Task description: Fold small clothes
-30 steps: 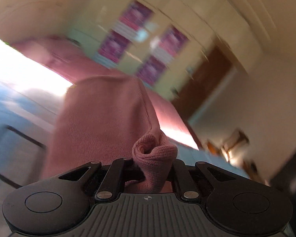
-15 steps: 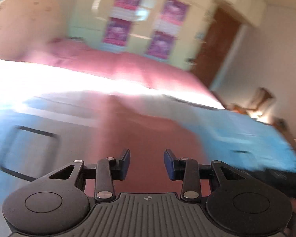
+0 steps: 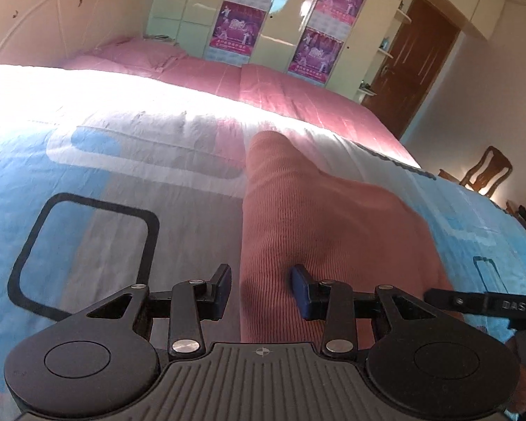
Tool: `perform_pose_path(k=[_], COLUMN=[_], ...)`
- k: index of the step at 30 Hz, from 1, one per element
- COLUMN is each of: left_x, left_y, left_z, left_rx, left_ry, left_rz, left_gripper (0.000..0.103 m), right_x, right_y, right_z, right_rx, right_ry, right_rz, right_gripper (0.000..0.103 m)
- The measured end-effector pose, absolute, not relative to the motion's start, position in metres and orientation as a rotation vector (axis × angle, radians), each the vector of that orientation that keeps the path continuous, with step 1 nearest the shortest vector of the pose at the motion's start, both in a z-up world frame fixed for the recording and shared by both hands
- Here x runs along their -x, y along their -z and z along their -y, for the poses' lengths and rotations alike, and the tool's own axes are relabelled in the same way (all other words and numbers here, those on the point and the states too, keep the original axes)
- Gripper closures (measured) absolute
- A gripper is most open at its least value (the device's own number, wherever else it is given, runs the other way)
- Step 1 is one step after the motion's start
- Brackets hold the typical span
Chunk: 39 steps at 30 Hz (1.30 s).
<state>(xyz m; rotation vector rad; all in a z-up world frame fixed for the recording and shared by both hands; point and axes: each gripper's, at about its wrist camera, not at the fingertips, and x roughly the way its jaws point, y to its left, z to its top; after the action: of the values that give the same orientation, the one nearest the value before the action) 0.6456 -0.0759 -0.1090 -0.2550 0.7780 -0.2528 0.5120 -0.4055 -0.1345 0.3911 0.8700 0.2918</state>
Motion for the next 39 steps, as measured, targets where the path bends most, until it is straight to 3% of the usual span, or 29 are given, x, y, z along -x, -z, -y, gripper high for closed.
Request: perform_pose_path(k=[1,2,3,10,23,25,27,31,35,38,39], left_x=[-0.641,-0.639,-0.631,-0.636,-0.631,-0.631,-0.642,-0.681,-0.703,-0.695,-0.693], left_y=[0.118,0.12,0.123,0.113,0.108,0.094,0.089,0.098,0.114,0.092,0.089], left_z=[0.081,0.081,0.083,0.108,0.128,0.117,0.111,0.125,0.139,0.141,0.139], left_rx=[0.255,0.258,0.26,0.218,0.087,0.121,0.139,0.124,0.092,0.045,0.054], left_ry=[0.259,0.267,0.272,0.339,0.328,0.348,0.356,0.391,0.373,0.38,0.39], left_rz=[-0.779,-0.782,-0.786,-0.821,-0.846,-0.779,-0.757,-0.771,-0.823,-0.764,-0.741], left_gripper=[0.066,0.066,0.066,0.066,0.065,0.065,0.065,0.064,0.063,0.063,0.063], right_x=[-0.515,-0.516,-0.518,-0.505,-0.511,-0.506,-0.504,-0.538,-0.582,-0.577,-0.574], right_y=[0.134,0.133,0.131,0.101,0.131,0.118,0.099,0.087,0.126,0.125,0.12], right_z=[0.403,0.4,0.396,0.406,0.421,0.424,0.424,0.403,0.382,0.39,0.389], right_rx=[-0.366,-0.332,-0.296,-0.208,-0.234,-0.227,-0.175,-0.114,0.03,0.011,0.023], right_ry=[-0.292,-0.297,-0.299,-0.296,-0.218,-0.178,-0.119,-0.173,-0.158,-0.157,-0.144], right_rz=[-0.87,-0.87,-0.87,-0.773,-0.841,-0.813,-0.726,-0.688,-0.833,-0.816,-0.803], right_gripper=[0.074,0.091,0.093,0.094,0.095,0.08,0.077,0.077,0.09,0.09,0.083])
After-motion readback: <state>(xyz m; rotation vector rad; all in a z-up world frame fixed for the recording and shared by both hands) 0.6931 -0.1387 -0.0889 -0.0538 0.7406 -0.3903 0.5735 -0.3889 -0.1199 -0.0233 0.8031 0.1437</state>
